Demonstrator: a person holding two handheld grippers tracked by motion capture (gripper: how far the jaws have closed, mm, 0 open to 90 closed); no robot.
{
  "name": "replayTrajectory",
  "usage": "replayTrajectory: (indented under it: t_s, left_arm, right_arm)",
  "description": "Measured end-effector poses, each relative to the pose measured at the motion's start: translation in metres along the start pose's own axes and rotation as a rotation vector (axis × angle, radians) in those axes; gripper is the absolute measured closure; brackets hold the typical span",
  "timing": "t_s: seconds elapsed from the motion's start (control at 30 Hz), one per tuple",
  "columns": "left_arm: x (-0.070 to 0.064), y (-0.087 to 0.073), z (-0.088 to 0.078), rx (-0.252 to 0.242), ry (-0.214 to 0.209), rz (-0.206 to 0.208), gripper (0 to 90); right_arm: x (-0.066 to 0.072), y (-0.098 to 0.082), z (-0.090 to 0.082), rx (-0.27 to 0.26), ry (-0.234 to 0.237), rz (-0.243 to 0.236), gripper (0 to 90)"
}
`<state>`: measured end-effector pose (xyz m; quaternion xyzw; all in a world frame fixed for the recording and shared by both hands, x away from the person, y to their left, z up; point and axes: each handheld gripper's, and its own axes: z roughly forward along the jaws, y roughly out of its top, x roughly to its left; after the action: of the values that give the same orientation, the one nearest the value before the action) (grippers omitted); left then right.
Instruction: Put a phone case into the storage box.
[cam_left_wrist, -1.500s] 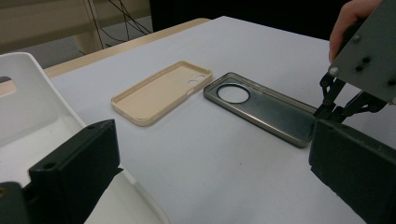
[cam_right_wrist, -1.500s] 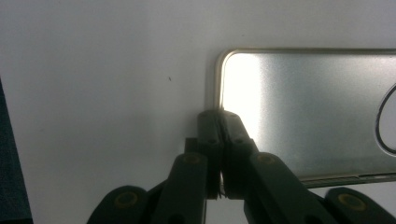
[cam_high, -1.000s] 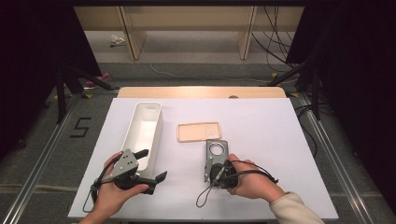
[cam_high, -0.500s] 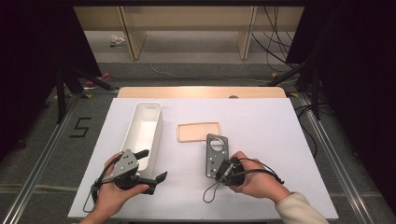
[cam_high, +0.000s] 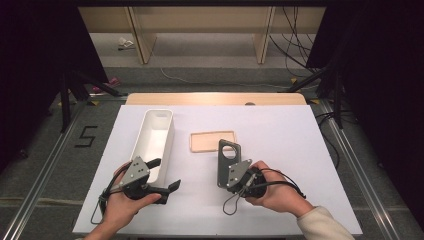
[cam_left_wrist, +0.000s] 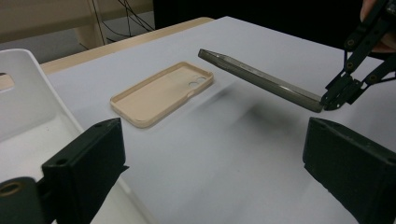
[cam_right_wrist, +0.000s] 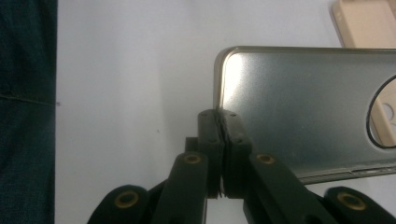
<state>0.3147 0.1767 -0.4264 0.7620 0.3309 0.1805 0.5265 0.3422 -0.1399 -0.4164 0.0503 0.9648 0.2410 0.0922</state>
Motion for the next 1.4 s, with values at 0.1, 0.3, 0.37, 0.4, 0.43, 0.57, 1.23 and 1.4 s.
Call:
replayTrajectory:
  t_s: [0.1,0.3,0.37,0.4,0.43,0.57,1.23,1.4]
  left_arm:
    - [-0.002,0.010,0.006,0.011,0.003,-0.008,8.2]
    - [-0.005,0.039,0.029,0.031,-0.023,-0.010,14.5]
    - [-0.005,0.049,0.037,0.034,-0.021,-0.003,15.7]
    - [-0.004,0.053,0.041,0.038,-0.021,-0.003,16.2]
    - [-0.004,0.057,0.046,0.052,-0.023,-0.006,16.2]
    - [-0.001,0.071,0.067,0.113,-0.016,-0.020,16.6]
    - [0.012,0.097,0.138,0.267,-0.045,-0.148,32.8]
    - [0.011,0.096,0.149,0.282,-0.051,-0.186,40.1]
  right_arm:
    - [0.001,0.002,-0.001,-0.016,-0.002,-0.004,88.7]
    - [0.004,0.005,-0.001,-0.026,-0.005,-0.013,88.7]
    - [0.005,0.006,-0.002,-0.032,-0.010,-0.018,88.7]
    - [0.005,0.006,-0.002,-0.035,-0.009,-0.017,88.7]
    - [0.005,0.007,-0.002,-0.038,-0.011,-0.017,88.7]
    - [0.006,0.008,-0.004,-0.039,-0.018,-0.020,88.7]
    - [0.010,0.015,-0.008,-0.056,-0.039,-0.043,88.7]
    - [0.011,0.017,-0.008,-0.055,-0.044,-0.049,88.7]
